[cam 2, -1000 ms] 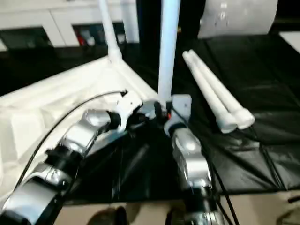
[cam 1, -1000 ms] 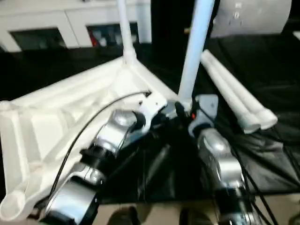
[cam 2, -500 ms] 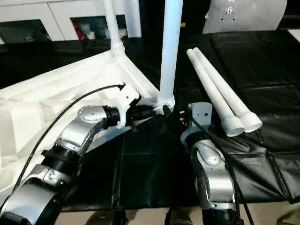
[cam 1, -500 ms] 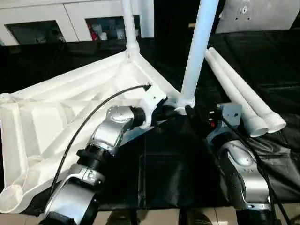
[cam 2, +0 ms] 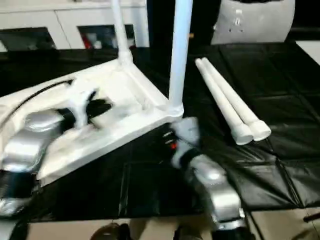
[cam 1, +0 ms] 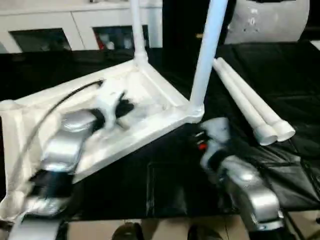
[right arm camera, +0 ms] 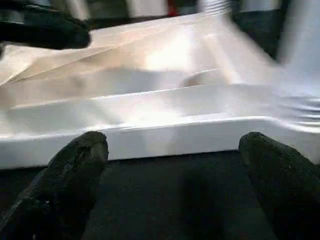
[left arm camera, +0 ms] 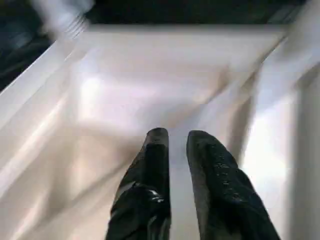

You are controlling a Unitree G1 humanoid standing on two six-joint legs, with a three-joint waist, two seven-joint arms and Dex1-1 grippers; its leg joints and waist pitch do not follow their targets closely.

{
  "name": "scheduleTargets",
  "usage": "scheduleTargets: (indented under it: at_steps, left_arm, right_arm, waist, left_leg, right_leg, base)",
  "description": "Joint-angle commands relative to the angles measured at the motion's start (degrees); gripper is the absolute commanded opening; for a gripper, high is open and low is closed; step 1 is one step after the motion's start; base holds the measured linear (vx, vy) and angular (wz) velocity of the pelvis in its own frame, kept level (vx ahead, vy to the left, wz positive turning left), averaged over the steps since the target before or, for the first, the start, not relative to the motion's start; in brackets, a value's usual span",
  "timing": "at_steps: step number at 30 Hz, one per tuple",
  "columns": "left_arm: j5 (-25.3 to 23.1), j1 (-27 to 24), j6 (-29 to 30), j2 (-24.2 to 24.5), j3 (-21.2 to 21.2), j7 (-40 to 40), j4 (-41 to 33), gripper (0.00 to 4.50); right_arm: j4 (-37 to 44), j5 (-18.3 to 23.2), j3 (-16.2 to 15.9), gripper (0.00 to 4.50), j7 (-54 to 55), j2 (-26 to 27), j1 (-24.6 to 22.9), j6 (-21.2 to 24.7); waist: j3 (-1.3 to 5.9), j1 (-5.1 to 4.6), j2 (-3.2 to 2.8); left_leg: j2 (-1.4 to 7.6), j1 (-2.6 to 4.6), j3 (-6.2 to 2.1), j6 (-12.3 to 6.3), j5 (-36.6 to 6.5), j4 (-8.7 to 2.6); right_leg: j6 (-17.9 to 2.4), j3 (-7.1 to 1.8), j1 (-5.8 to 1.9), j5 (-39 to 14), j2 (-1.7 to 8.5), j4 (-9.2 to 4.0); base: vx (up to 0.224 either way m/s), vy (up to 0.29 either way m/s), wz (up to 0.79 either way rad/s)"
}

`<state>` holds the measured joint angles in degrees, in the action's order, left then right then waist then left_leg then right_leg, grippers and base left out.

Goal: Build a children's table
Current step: Rotate leg to tighten

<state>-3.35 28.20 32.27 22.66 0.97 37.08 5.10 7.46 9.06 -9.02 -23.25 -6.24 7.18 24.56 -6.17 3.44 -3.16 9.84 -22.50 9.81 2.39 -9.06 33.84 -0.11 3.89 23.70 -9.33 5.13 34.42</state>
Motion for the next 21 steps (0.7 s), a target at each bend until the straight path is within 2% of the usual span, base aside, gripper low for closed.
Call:
scheduleTargets:
  at_steps: [1,2,3,4,5,7,8,10,11,12,20,21]
  left_arm:
    - [-1.96,-1.26,2.81,1.77,0.28,-0.69,-2.77,0.38]
    - [-1.81,-1.82,4.30,2.08,0.00,-1.59,-3.67,0.39]
    - [-2.19,-2.55,5.72,3.09,0.42,-2.48,-4.60,0.33]
    - [-2.43,-2.97,6.63,3.72,0.72,-3.10,-5.17,0.17]
    - [-3.77,-3.56,6.78,4.59,1.20,-4.22,-4.76,0.17]
    - [-4.79,-3.99,6.49,5.26,1.76,-4.28,-4.11,0.17]
    - [-5.01,-4.10,6.55,5.52,2.02,-4.03,-3.88,0.17]
    - [-5.22,-4.43,7.42,6.07,2.57,-3.08,-3.93,0.17]
    - [-5.14,-4.61,8.29,6.34,2.80,-2.42,-4.23,0.17]
    - [-4.80,-4.76,9.58,6.65,3.07,-1.80,-4.81,0.17]
    - [-3.49,-6.35,14.57,10.07,6.51,2.46,-6.53,0.17]
    - [-3.37,-6.44,14.92,10.34,6.76,2.86,-6.60,0.17]
  right_arm:
    - [-1.10,-0.62,-0.72,4.50,-0.69,-0.44,0.92,1.23]
    - [-1.51,-0.67,-1.10,4.50,-0.93,-0.52,1.32,1.65]
    - [-2.25,-1.10,-1.76,4.50,-1.26,-0.70,2.04,2.15]
    - [-2.73,-1.39,-2.20,4.50,-1.46,-0.84,2.55,2.50]
    - [-4.31,-2.23,-2.81,4.50,-1.26,-0.79,3.80,2.45]
    - [-5.84,-2.69,-3.09,4.50,-0.85,-0.58,4.82,2.39]
    - [-6.64,-2.94,-3.17,4.50,-0.59,-0.50,5.31,2.42]
    - [-8.60,-3.60,-3.48,4.50,-0.06,-0.43,6.47,2.38]
    - [-9.86,-3.94,-3.58,4.50,0.20,-0.40,7.21,2.32]
    - [-10.85,-4.21,-3.54,4.50,0.47,-0.37,7.80,2.39]
    - [-14.12,-4.91,-3.10,4.50,0.91,-0.23,9.29,1.25]
    - [-14.41,-4.98,-3.18,4.50,1.01,-0.20,9.36,1.05]
  waist:
    - [5.37,0.13,-0.20]
    - [5.35,0.19,-0.26]
    - [5.38,0.42,-0.23]
    - [5.38,0.42,-0.23]
    - [5.37,0.38,-0.34]
    - [5.40,0.32,-0.23]
    - [5.39,0.31,-0.46]
    - [5.34,0.26,-0.31]
    - [5.45,0.12,-0.43]
    - [5.48,0.08,-0.36]
    - [6.09,0.12,-0.59]
    - [6.15,0.16,-0.80]
  left_leg:
    - [2.79,1.76,-1.22,0.99,-19.82,-4.47]
    - [2.76,1.78,-1.21,1.14,-20.35,-4.51]
    - [2.77,2.12,-1.26,1.80,-21.97,-4.48]
    - [2.77,2.12,-1.26,1.80,-21.97,-4.48]
    - [2.63,1.52,-1.52,2.09,-22.41,-4.65]
    - [2.48,1.86,-1.46,2.26,-23.35,-4.51]
    - [2.43,1.89,-1.51,2.33,-23.57,-4.49]
    - [2.37,1.78,-1.54,2.33,-23.98,-4.53]
    - [2.29,1.83,-1.59,2.50,-24.13,-4.46]
    - [2.29,1.70,-1.62,2.43,-23.74,-4.48]
    - [2.28,1.81,-1.38,1.92,-21.83,-4.30]
    - [2.29,1.71,-1.45,1.98,-21.59,-4.32]
  right_leg:
    - [-9.70,-2.57,-2.22,-21.18,2.97,-4.39]
    - [-9.75,-2.60,-2.15,-21.29,2.94,-4.45]
    - [-9.99,-2.59,-1.94,-21.32,2.92,-4.45]
    - [-9.99,-2.59,-1.94,-21.32,2.92,-4.45]
    - [-9.73,-2.49,-2.37,-21.00,3.00,-4.27]
    - [-9.29,-2.52,-2.17,-22.18,3.07,-4.59]
    - [-9.16,-2.55,-2.15,-22.57,3.12,-4.68]
    - [-8.97,-2.50,-2.27,-23.28,3.12,-4.77]
    - [-9.13,-2.48,-2.28,-23.58,3.17,-4.71]
    - [-9.13,-2.46,-2.45,-23.39,3.22,-4.68]
    - [-10.47,-2.54,-2.40,-18.42,2.88,-4.19]
    - [-10.61,-2.49,-2.50,-17.84,2.87,-4.05]
  base:
    - [0.000,0.000,0.00]
    - [0.000,0.000,0.00]
    - [0.000,0.000,0.00]
    - [0.000,0.000,0.00]
    - [0.000,0.000,0.00]
    - [0.000,0.000,0.00]
    - [0.000,0.000,0.00]
    - [0.000,0.000,0.00]
    - [0.000,0.000,0.00]
    - [0.000,0.000,0.00]
    - [0.000,0.000,0.00]
    - [0.000,0.000,0.00]
